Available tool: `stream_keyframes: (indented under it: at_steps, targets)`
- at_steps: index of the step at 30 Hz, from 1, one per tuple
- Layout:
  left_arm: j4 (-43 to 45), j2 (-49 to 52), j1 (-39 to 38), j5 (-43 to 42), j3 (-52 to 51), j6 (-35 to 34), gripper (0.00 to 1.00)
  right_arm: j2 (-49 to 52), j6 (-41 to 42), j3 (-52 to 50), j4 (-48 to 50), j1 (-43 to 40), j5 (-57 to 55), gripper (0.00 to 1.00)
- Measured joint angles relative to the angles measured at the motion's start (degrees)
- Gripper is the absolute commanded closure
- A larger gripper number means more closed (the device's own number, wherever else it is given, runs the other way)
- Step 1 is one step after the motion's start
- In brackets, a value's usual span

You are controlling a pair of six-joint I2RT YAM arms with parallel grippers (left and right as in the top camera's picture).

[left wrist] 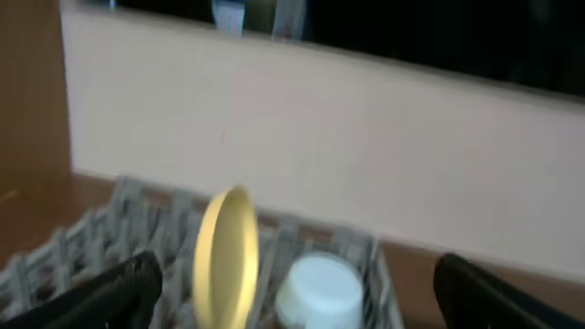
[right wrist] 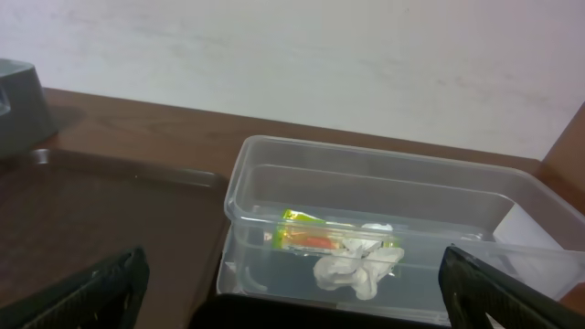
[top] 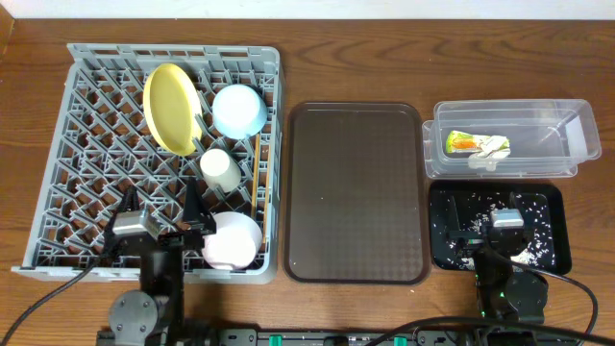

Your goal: Sort waste into correct bins and load items into the dishwasher

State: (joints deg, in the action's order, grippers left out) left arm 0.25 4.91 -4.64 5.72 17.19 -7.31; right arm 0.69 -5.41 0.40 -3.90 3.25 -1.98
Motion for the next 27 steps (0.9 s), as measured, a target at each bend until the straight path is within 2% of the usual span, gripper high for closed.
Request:
stream_keyframes:
  at_steps: [5,9,17,27]
  targets:
    - [12.0,-3.0,0.0,-0.1,-7.3,-0.4,0.04,0.0,0.0,0.0,0.0,0.0,0.0,0.01]
    - [15.3,-4.1,0.0,-0.4,-11.0,-0.4,0.04,0.0,0.0,0.0,0.0,0.0,0.0,0.01]
    - [15.4,-4.2,0.0,-0.5,-15.5,-0.4,0.04,0.0,0.0,0.0,0.0,0.0,0.0,0.01]
    - [3.2,-4.3,0.1,-1.1,-16.8,-0.4,0.04,0.0,0.0,0.0,0.0,0.0,0.0,0.01]
